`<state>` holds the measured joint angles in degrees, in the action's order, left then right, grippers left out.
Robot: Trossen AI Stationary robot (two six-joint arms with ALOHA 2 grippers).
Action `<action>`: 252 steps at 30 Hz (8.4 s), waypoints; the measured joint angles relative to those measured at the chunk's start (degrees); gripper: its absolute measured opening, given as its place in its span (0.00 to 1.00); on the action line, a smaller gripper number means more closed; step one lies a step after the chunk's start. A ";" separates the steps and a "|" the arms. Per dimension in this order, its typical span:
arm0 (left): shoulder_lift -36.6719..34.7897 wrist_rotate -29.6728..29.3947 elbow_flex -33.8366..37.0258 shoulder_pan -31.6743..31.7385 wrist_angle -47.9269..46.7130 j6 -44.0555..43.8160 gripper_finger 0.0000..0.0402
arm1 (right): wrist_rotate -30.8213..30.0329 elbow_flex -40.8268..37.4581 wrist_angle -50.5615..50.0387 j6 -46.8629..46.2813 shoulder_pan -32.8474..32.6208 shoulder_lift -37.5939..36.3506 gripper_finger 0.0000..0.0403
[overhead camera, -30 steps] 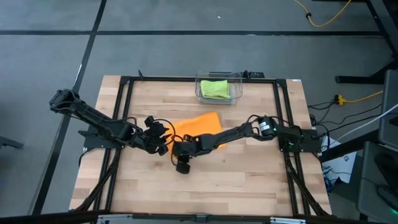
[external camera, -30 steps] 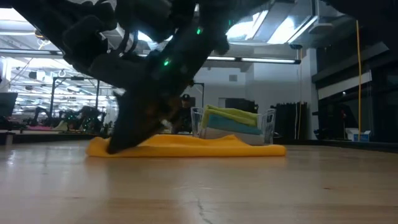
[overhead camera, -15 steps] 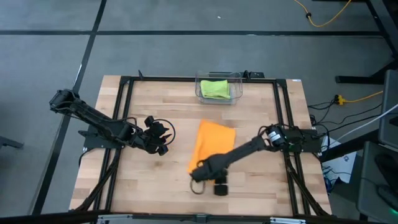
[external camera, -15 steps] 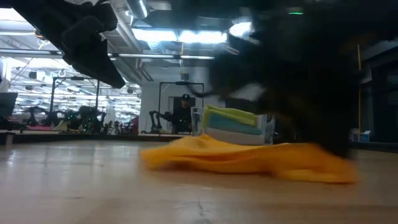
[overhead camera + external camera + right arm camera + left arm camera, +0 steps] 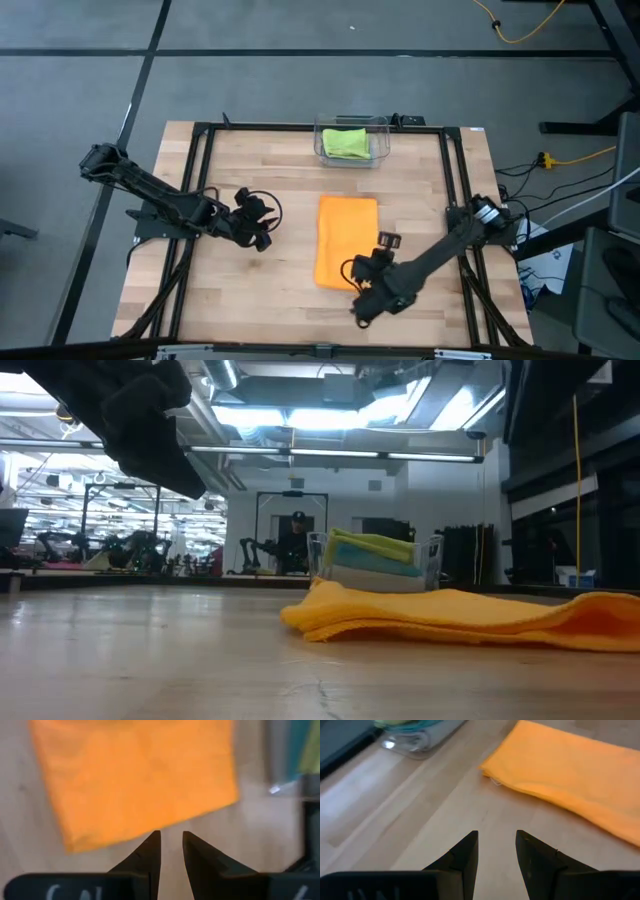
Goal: Fold microfiber towels
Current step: Fold the orange microfiber towel, then put the orange microfiber towel into the transparent bin
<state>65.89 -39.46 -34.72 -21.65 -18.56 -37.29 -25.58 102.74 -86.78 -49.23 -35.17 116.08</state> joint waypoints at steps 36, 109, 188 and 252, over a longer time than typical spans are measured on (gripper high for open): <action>0.00 4.11 0.00 0.00 3.14 0.42 0.31 | 7.55 -51.95 90.52 23.76 27.02 -7.16 0.21; 44.42 15.78 -12.66 -5.55 30.16 11.28 0.35 | 6.49 -29.05 50.85 25.12 8.98 -0.34 0.35; 38.17 2.18 -41.68 7.27 -63.22 3.55 0.27 | 0.88 -13.98 31.67 33.69 29.66 -1.67 0.29; 4.57 11.36 -23.93 1.27 -48.05 -1.63 0.21 | 8.84 -17.58 66.74 42.20 25.93 10.40 0.04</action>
<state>70.46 -28.10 -58.65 -20.38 -66.61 -38.92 -16.74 85.16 -20.04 -7.04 -9.25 126.48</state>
